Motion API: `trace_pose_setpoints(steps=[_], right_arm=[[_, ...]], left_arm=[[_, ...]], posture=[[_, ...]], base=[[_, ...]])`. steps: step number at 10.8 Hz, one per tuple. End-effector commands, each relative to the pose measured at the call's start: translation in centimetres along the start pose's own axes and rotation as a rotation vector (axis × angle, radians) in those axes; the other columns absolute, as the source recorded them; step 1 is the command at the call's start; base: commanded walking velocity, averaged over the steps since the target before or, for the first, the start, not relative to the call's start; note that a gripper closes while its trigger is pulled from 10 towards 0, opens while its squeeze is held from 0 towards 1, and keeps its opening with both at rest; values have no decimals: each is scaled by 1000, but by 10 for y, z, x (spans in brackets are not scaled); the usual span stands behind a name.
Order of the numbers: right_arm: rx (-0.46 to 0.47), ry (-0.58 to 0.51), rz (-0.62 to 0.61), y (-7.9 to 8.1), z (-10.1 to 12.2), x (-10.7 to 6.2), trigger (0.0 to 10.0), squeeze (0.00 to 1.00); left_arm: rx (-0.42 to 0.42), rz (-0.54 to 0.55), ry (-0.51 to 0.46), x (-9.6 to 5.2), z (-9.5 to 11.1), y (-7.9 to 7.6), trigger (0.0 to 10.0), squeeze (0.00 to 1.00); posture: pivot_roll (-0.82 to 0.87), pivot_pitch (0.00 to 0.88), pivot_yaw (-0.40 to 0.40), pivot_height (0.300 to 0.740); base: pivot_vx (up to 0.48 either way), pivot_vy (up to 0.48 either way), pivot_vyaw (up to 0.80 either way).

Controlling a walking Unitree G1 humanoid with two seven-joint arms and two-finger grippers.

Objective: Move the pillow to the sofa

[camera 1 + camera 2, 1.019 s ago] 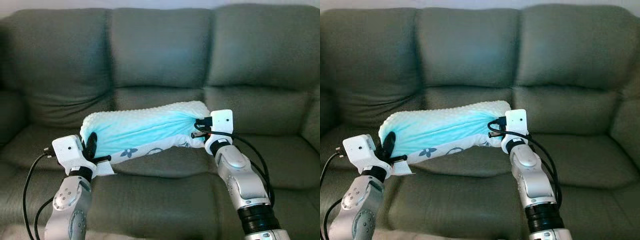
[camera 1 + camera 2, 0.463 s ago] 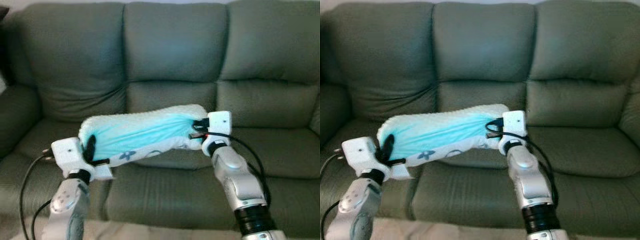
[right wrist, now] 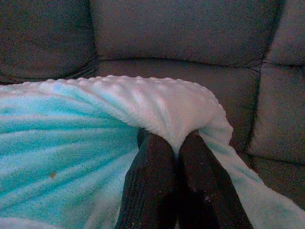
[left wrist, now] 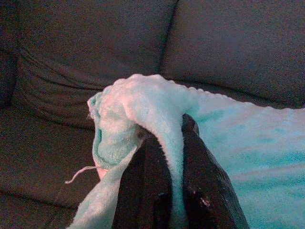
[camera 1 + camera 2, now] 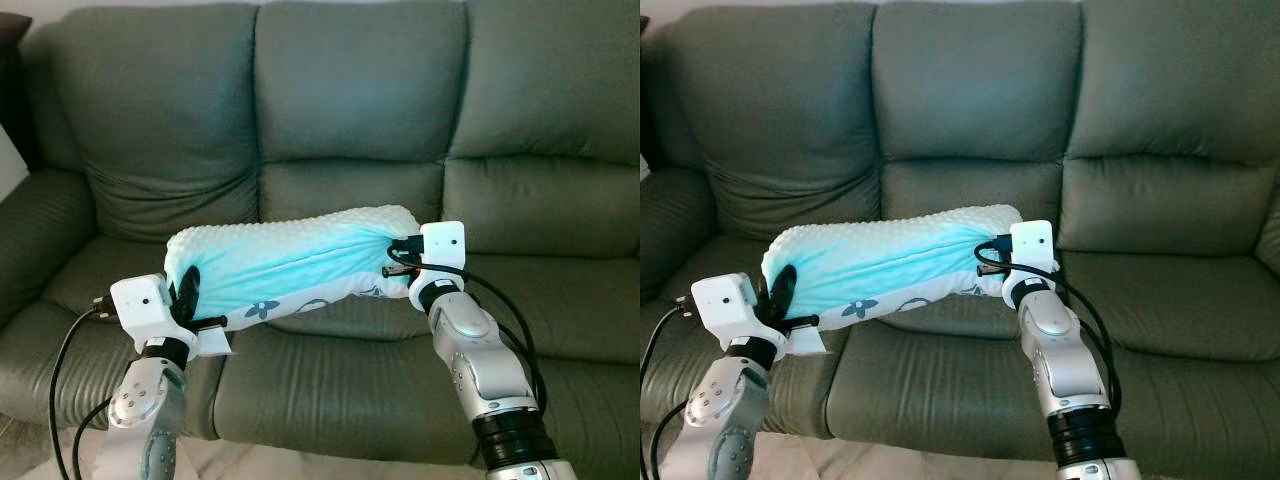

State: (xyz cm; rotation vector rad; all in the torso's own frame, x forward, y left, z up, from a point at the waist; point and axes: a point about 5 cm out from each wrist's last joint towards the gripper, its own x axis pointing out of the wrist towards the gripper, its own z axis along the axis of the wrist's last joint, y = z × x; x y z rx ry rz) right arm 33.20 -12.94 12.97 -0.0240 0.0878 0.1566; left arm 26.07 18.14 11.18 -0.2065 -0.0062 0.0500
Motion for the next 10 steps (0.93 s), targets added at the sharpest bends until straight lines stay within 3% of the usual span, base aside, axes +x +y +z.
trace_pose_setpoints(steps=[1,8,10], right_arm=[[1,-26,-44,-7,6,0,10000,0],[3,-18,-76,-12,5,-1,10000,0],[7,-14,-79,-12,4,-1,10000,0]], left_arm=[[17,9,-8,3,-1,0,10000,0],[9,-35,16,14,-17,-15,10000,0],[20,-36,26,11,-20,-10,10000,0]], posture=[[-203,89,51,740],[-218,93,60,740],[-219,90,60,740]], base=[[0,0,0],[0,0,0],[0,0,0]])
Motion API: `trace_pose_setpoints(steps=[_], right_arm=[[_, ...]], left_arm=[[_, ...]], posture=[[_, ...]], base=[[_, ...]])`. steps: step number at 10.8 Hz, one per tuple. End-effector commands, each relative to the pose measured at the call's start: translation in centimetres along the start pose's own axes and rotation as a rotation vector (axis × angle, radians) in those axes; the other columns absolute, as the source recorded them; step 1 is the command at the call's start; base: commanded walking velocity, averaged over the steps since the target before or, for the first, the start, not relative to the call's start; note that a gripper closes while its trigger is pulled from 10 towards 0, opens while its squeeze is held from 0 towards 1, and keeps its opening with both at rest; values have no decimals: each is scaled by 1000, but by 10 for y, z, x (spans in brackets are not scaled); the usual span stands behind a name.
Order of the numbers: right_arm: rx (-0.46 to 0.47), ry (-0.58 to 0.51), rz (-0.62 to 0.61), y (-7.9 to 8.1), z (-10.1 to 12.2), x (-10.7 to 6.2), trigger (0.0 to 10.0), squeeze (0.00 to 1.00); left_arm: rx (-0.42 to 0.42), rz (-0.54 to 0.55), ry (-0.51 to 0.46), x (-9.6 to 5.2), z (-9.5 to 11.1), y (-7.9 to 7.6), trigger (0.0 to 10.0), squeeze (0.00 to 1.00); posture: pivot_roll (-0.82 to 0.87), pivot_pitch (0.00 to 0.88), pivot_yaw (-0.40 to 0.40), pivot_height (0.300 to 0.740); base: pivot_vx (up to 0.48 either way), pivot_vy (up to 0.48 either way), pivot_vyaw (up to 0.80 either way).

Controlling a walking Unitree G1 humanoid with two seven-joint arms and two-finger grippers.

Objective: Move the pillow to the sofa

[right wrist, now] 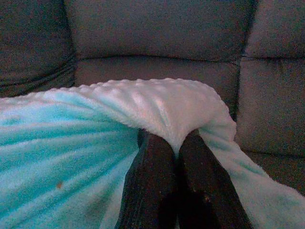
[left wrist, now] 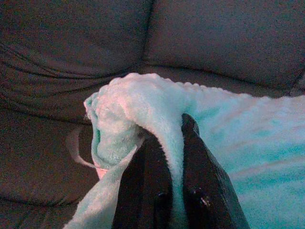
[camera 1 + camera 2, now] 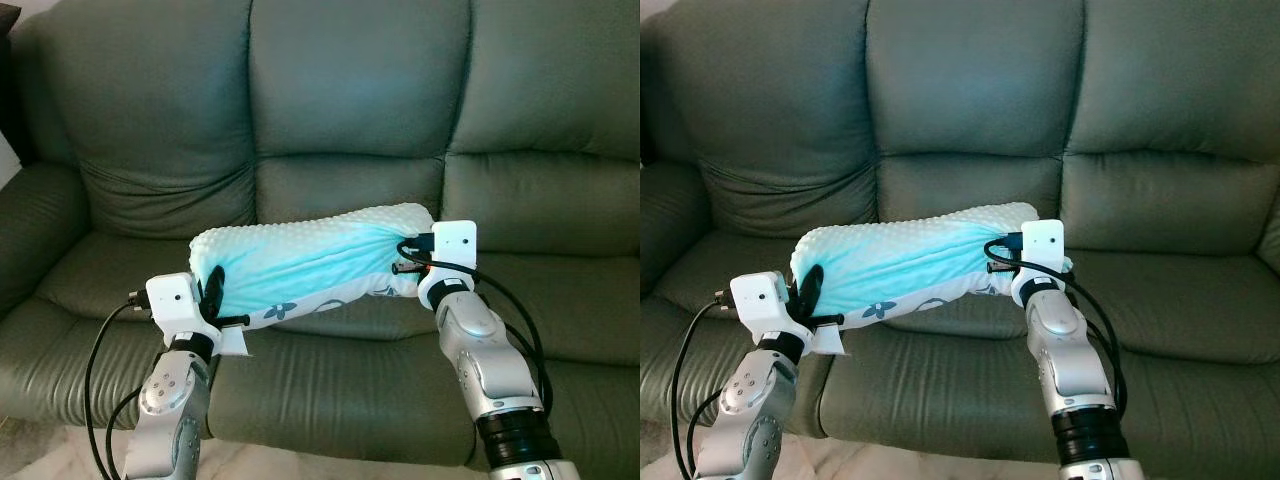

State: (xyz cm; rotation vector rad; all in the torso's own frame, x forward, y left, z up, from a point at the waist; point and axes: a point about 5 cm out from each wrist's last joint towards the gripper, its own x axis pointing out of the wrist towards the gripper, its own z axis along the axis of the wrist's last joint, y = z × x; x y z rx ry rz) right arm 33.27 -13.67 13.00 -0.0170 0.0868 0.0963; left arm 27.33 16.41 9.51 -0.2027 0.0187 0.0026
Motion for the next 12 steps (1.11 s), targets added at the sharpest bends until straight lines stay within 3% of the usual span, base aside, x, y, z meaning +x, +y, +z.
trace_pose_setpoints(steps=[1,6,12], right_arm=[[-1,-12,-19,-5,4,0,10000,0],[-5,-18,-11,-4,5,0,10000,0],[-86,-21,12,-6,-16,-5,10000,0]], left_arm=[[14,13,-5,-1,0,6,10000,0],[10,8,-9,1,-2,3,10000,0],[32,34,24,3,-28,15,10000,0]], posture=[[-218,89,60,740],[-221,88,54,740],[-224,101,61,740]], base=[[0,0,-725],[0,0,0],[0,0,0]])
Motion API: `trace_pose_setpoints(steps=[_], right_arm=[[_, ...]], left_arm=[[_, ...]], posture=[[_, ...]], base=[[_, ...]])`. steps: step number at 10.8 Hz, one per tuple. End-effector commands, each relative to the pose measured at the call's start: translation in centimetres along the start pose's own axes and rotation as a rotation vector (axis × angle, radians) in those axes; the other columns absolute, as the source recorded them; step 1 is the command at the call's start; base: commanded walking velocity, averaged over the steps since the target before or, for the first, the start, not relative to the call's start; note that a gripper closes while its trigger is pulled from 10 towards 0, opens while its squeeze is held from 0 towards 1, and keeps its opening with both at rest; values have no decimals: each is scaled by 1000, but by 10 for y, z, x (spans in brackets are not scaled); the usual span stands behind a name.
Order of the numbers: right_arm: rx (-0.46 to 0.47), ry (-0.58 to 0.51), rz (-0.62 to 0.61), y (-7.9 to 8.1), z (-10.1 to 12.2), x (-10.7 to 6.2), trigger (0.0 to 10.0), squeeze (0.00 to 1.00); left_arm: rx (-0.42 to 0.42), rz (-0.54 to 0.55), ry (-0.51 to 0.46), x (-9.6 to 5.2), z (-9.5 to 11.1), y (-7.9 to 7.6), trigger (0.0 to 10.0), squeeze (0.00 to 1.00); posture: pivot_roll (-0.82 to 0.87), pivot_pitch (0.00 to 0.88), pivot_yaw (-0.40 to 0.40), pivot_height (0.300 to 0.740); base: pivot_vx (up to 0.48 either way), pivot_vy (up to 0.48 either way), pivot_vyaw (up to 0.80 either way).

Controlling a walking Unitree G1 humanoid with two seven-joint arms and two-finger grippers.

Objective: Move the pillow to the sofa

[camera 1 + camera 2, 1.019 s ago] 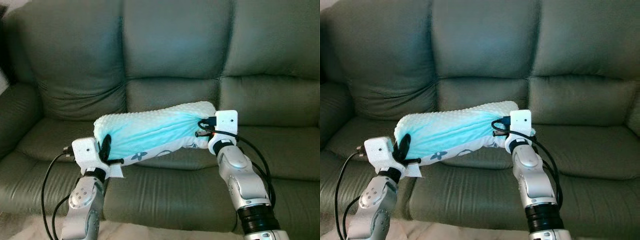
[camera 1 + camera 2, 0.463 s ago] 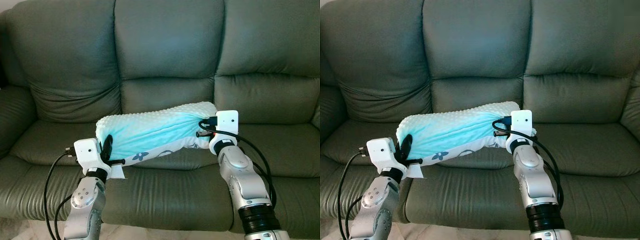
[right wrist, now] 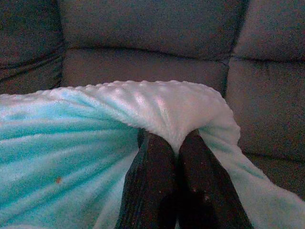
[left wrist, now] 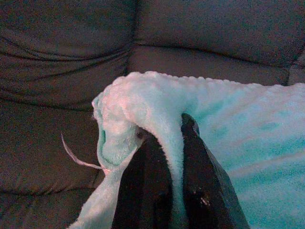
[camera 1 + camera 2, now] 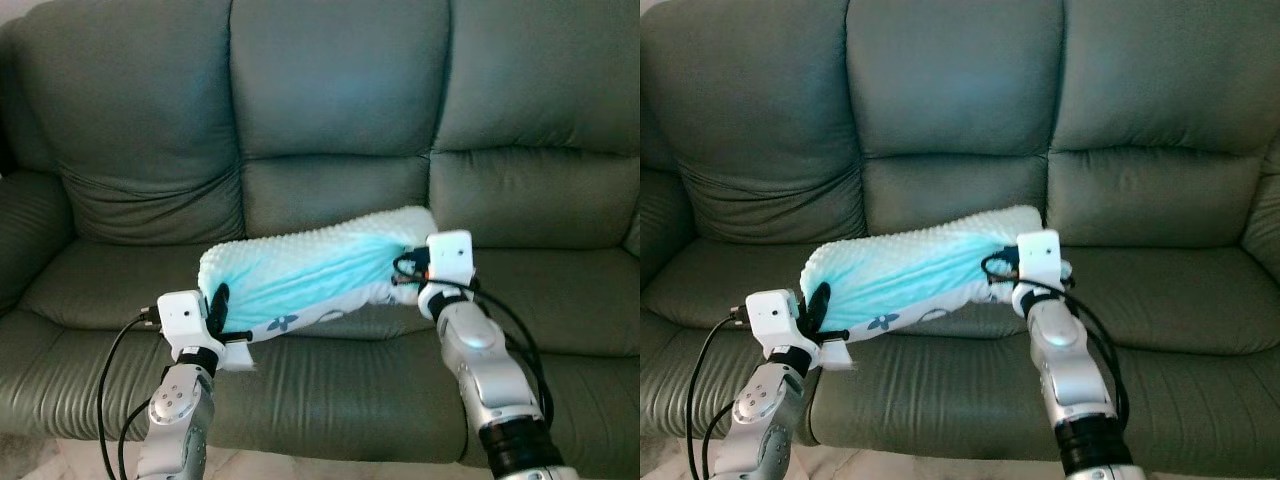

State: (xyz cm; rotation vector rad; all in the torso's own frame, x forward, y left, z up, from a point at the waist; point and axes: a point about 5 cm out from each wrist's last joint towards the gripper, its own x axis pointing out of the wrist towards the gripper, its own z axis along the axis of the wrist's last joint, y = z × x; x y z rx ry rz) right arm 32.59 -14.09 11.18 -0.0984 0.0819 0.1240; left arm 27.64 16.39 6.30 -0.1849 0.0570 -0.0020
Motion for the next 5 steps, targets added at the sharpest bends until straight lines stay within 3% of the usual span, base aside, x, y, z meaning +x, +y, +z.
trace_pose_setpoints(steps=[1,5], right_arm=[[-8,-2,-5,-3,-2,-1,10000,0],[51,164,-5,-3,-45,-3,10000,0]], left_arm=[[15,25,-5,2,1,7,10000,0],[71,-50,134,15,-31,1,10000,0]], posture=[[-224,103,61,740],[-234,154,100,740]], base=[[0,0,0],[0,0,0]])
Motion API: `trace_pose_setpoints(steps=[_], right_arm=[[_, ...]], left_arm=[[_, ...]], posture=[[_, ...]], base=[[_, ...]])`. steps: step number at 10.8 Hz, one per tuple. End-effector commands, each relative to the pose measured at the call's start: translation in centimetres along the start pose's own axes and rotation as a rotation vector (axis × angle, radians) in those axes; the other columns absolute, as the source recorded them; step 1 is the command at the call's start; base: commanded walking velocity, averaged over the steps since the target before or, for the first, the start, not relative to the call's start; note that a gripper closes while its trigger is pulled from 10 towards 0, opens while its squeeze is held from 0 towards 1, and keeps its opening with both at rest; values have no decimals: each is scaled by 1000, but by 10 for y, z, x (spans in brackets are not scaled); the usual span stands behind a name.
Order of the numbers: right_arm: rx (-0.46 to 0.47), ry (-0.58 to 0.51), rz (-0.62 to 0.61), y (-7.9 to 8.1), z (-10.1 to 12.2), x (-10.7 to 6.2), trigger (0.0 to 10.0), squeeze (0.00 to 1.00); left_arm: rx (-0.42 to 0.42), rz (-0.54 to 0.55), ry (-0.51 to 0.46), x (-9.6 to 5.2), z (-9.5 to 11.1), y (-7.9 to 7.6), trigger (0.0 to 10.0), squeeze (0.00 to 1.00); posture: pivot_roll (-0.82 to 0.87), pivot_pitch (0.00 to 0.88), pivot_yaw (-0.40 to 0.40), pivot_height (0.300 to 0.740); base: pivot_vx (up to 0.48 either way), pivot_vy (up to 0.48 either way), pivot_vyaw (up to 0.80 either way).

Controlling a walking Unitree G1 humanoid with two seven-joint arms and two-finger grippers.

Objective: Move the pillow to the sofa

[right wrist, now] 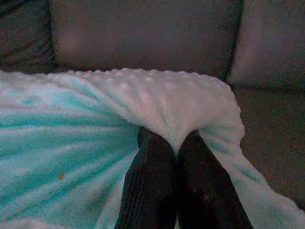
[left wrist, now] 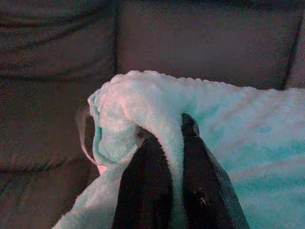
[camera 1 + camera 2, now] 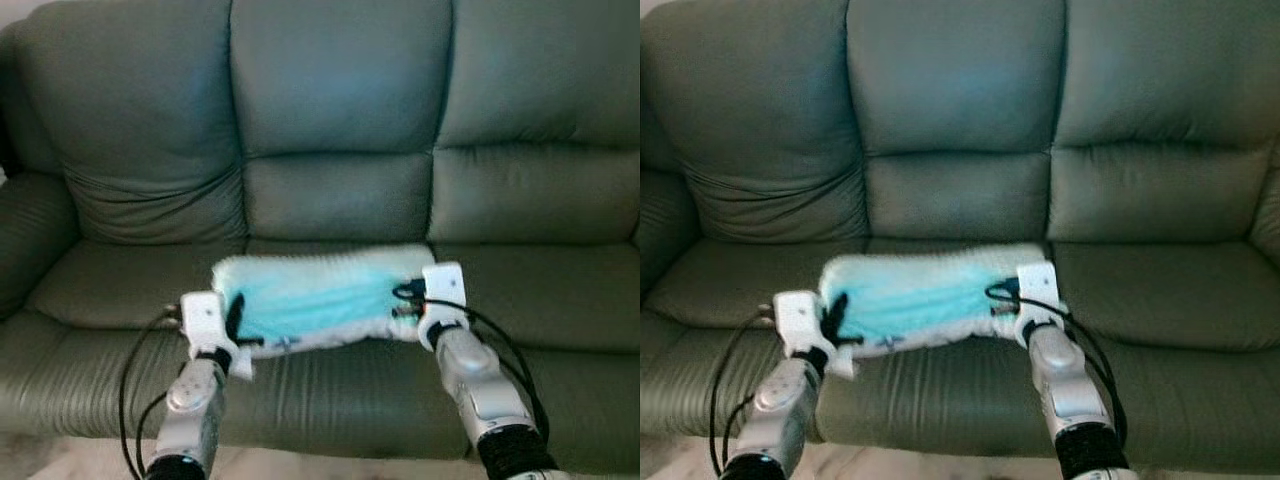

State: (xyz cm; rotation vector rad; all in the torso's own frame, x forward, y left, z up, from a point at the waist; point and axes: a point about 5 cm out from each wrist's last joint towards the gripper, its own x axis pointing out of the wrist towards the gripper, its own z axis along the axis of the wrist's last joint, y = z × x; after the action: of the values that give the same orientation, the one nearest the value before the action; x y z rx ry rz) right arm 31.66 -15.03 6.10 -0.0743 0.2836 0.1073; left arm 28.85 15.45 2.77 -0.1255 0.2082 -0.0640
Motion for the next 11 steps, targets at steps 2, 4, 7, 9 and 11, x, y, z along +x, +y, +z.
trace_pose_setpoints(steps=[2,4,7,9,11], right_arm=[[-14,-15,-10,-1,-4,-4,10000,0],[-66,-27,-18,-3,-15,-14,10000,0],[-55,-34,-55,-9,-10,-9,10000,0],[-58,-51,-84,-15,-4,-8,10000,0],[-88,-102,-102,-21,2,-10,10000,0]], left_arm=[[20,35,24,-6,-9,15,10000,0],[51,35,49,-12,-21,18,10000,0],[61,-19,51,5,-12,1,10000,0],[56,-44,52,18,-4,-10,10000,0],[54,-61,31,27,7,-20,10000,0]], posture=[[-240,198,124,740],[-247,239,141,740],[-258,287,152,740],[-270,310,146,740],[-283,329,144,740]], base=[[0,0,0],[0,0,0],[0,0,0],[0,0,0],[0,0,0]])
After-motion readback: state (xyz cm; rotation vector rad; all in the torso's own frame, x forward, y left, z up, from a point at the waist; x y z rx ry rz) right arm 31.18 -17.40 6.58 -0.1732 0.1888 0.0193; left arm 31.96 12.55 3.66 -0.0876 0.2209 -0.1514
